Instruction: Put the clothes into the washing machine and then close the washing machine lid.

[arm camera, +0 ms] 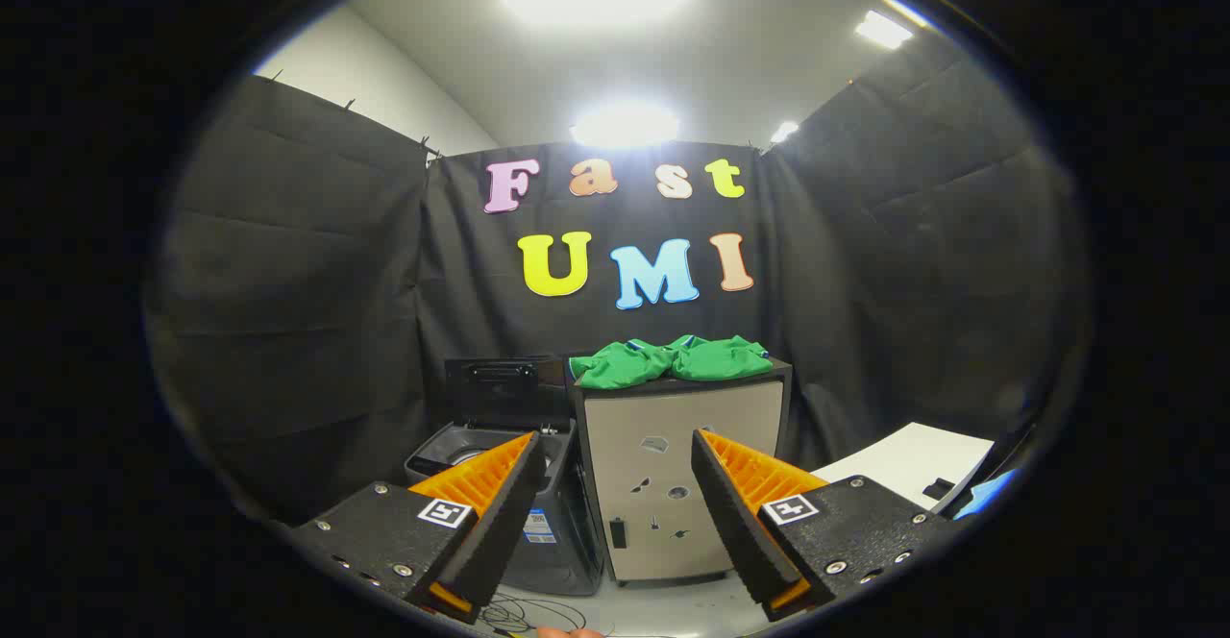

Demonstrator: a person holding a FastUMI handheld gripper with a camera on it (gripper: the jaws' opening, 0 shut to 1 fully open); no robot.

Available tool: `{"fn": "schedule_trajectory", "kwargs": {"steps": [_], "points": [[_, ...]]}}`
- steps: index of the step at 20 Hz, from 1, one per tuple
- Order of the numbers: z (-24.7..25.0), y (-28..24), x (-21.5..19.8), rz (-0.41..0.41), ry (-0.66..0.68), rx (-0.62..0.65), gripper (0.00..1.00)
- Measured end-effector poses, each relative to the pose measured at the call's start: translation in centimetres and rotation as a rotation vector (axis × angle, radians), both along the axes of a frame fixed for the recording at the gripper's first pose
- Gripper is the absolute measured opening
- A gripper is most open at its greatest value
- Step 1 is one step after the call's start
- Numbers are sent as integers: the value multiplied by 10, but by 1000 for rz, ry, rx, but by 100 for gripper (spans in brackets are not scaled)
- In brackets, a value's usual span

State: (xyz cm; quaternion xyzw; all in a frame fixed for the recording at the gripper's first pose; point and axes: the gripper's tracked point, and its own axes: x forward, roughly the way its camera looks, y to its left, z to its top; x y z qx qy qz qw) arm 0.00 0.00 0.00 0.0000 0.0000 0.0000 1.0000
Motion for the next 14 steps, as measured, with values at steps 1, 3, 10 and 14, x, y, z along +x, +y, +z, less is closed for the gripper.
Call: {"fn": "schedule_trajectory", "kwargs": {"steps": [1,3,10,14], "points": [[1,1,1,2,-2,3,94],[3,5,2,8,-5,5,94],[3,15,3,28,-4,-3,94],[4,20,5,35,-5,-7,94]]}}
